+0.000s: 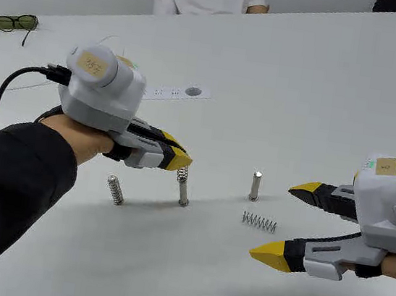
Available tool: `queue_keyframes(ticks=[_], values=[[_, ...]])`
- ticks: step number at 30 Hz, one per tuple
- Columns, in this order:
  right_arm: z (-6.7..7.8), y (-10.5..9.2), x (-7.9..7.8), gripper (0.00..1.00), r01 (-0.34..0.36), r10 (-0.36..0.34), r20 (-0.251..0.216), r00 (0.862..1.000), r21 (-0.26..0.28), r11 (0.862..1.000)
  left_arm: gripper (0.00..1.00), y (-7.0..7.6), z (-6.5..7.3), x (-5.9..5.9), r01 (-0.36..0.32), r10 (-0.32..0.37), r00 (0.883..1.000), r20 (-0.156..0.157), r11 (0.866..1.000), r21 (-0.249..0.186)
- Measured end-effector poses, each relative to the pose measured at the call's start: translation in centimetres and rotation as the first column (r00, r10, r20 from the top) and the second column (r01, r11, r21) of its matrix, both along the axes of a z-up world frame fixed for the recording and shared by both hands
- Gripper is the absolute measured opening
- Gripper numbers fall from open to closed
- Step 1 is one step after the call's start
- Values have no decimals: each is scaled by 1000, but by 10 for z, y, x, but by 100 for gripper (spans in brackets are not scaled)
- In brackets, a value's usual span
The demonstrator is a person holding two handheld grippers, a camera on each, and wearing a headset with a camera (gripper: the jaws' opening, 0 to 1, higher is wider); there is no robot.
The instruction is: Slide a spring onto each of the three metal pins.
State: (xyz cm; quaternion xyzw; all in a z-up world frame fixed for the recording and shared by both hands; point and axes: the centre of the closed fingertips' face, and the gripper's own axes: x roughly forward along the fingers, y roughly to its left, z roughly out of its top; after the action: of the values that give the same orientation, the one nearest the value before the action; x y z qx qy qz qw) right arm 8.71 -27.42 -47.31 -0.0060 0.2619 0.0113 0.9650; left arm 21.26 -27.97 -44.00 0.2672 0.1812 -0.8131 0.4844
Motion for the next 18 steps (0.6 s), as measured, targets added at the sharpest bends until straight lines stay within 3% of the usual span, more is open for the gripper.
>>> queue_keyframes(ticks=[18], values=[[-3, 0, -1, 72, 0, 0, -9, 1000, 7, 1000, 9, 0, -17, 3, -16, 17, 1000, -7, 1000, 23]])
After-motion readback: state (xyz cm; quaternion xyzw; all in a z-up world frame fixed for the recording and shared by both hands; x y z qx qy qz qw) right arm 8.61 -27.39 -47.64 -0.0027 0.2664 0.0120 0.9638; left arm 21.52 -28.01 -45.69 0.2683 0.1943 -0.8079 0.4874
